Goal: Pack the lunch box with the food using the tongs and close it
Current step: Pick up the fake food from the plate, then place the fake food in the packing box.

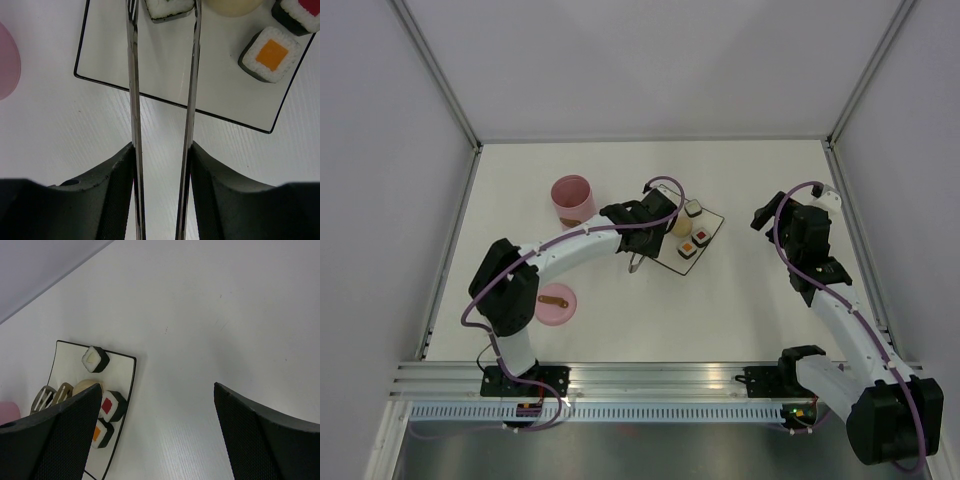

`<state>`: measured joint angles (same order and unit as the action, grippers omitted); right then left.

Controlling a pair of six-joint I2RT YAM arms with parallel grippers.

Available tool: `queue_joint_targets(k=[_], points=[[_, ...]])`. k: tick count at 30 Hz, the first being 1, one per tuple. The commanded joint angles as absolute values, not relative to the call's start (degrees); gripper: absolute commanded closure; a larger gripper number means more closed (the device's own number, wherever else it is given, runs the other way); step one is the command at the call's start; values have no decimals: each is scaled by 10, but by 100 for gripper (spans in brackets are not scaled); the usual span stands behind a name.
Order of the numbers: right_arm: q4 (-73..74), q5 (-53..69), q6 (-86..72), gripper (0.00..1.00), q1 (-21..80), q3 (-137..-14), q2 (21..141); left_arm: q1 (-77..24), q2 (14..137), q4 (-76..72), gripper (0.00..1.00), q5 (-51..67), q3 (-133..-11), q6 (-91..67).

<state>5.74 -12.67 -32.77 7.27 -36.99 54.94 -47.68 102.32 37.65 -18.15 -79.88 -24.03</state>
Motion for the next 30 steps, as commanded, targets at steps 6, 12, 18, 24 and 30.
queue_joint_targets(k=[6,12,18,24,30], points=[[54,-135,-327,2,72,-382,556,-486,1024,376,65,-192,-823,-250],[51,-134,-335,2,72,-384,558,-486,1006,388,77,-247,-827,-217],[54,-131,-338,2,72,-387,557,-483,931,411,77,-287,-860,-182],[58,-129,-335,2,72,-388,548,-458,823,438,76,-323,-845,-174],[55,-122,-335,2,72,-385,547,-382,721,457,75,-318,-806,-179]])
